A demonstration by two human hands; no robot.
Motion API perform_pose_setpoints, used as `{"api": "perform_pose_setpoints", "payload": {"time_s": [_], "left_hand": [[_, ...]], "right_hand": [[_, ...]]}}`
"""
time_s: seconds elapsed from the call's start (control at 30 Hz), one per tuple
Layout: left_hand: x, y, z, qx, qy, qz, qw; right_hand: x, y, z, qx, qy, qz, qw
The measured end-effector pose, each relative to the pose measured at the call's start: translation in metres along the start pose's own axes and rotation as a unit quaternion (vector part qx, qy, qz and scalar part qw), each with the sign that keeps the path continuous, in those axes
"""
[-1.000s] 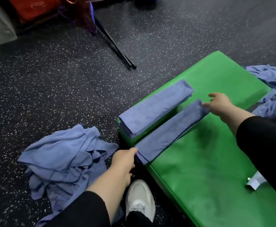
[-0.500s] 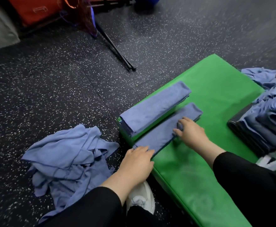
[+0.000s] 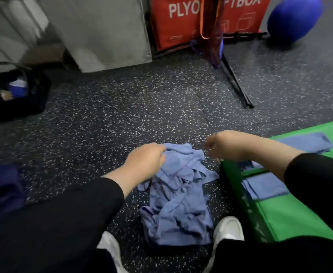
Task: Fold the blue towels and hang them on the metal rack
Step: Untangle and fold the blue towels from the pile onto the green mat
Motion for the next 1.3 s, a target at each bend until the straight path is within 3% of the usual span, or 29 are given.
{"api": "perform_pose_setpoints", "payload": {"time_s": [0.17, 0.3, 0.6, 0.8, 1.13, 1.3], "left_hand": [[0.082, -0.052, 0.02, -0.027, -0.083, -0.011, 0.996], [0.099, -0.037, 0.027, -0.005, -0.066, -0.019, 0.998], [0.101, 0.043, 0.008, 0.091, 0.044, -0.079, 0.992], [0.112, 0.07, -0.007, 0.135, 0.023, -0.05, 0.989], [0.131, 0.081, -0.01, 0.14, -0.009, -0.047, 0.989], [0.125, 0.049, -0.012, 0.101, -0.028, -0.013, 0.994]], "right_hand": [[0.087, 0.005, -0.061, 0.018, -0.029, 0.054, 0.998], [0.124, 0.063, -0.099, 0.015, -0.031, 0.025, 0.999], [0.096, 0.211, -0.115, 0.078, -0.01, 0.056, 0.995], [0.098, 0.248, -0.125, 0.137, -0.011, 0.09, 0.986], [0.105, 0.23, -0.145, -0.071, 0.046, 0.062, 0.994], [0.111, 0.157, -0.155, -0.205, 0.108, -0.085, 0.969]]}}
Point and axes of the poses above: each hand's wrist, its own z-axis away from the middle knuckle, its own y-axis out of the palm, x = y × z, the point moved 5 cm from there along -z, towards the middle knuckle, and after that the axes turned 11 degrees about -x, right-handed, at the moved point
